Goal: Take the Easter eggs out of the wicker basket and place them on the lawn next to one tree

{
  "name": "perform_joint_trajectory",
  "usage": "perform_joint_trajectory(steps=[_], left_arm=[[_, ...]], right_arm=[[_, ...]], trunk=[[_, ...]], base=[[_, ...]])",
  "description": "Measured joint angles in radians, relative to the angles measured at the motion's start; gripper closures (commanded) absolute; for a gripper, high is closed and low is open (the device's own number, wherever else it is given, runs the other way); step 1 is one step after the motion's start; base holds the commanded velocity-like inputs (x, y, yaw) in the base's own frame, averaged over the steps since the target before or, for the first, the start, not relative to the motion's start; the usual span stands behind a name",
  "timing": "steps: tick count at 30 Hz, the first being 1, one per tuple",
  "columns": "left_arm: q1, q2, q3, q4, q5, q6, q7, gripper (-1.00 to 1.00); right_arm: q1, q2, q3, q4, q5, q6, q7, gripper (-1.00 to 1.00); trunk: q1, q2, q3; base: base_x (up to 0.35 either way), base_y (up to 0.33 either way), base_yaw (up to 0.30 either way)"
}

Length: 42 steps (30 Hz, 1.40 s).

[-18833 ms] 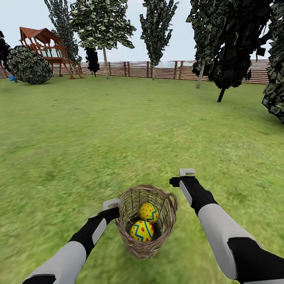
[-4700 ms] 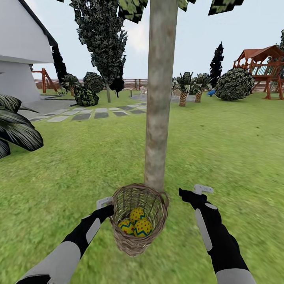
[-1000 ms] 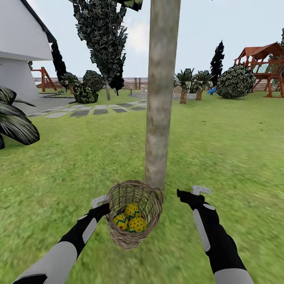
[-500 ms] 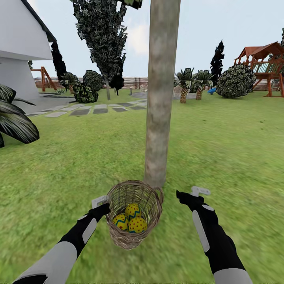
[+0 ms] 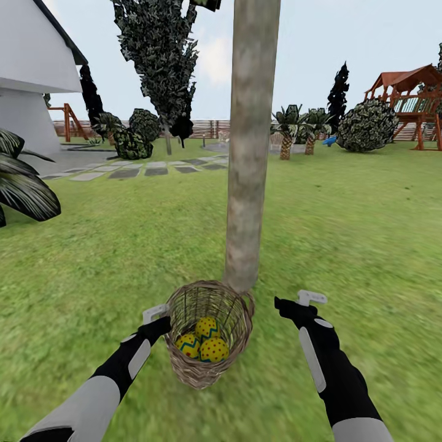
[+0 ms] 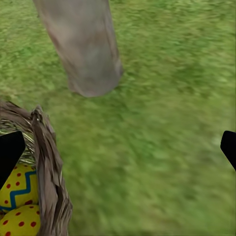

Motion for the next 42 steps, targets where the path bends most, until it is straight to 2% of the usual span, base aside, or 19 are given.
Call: perform_joint_trajectory(steps=[20, 23, 30, 35, 40, 42], left_arm=[[-0.001, 0.000, 0.004, -0.001, 0.005, 0.000, -0.001, 1.00], [0.008, 0.000, 0.013, -0.008, 0.008, -0.003, -0.002, 1.00], [0.027, 0.000, 0.010, -0.054, 0.031, -0.003, -0.003, 1.00], [0.029, 0.000, 0.015, -0.095, 0.039, 0.037, -0.002, 1.00], [0.029, 0.000, 0.014, -0.143, 0.037, 0.073, -0.003, 1.00], [0.040, 0.003, 0.017, -0.146, 0.045, 0.062, -0.003, 1.00]], right_arm=[[0.000, 0.001, 0.000, 0.001, -0.003, 0.000, 0.000, -1.00], [-0.008, -0.002, 0.000, 0.013, -0.006, 0.004, 0.000, -1.00], [-0.009, -0.002, 0.000, 0.012, -0.003, 0.001, 0.000, -1.00], [-0.009, -0.002, 0.000, 0.012, -0.003, -0.001, 0.000, -1.00], [-0.009, -0.002, 0.000, 0.012, -0.003, -0.001, 0.000, -1.00], [-0.009, -0.011, 0.000, 0.021, -0.003, 0.000, 0.000, -1.00]], trunk=[[0.076, -0.140, -0.062], [0.076, -0.140, -0.062], [0.103, -0.189, -0.084], [0.122, -0.224, -0.100], [0.125, -0.226, -0.119], [0.125, -0.225, -0.119]], base=[[0.000, 0.000, 0.000], [0.000, 0.000, 0.000], [0.000, 0.000, 0.000], [0.000, 0.000, 0.000], [0.000, 0.000, 0.000], [0.000, 0.000, 0.000]])
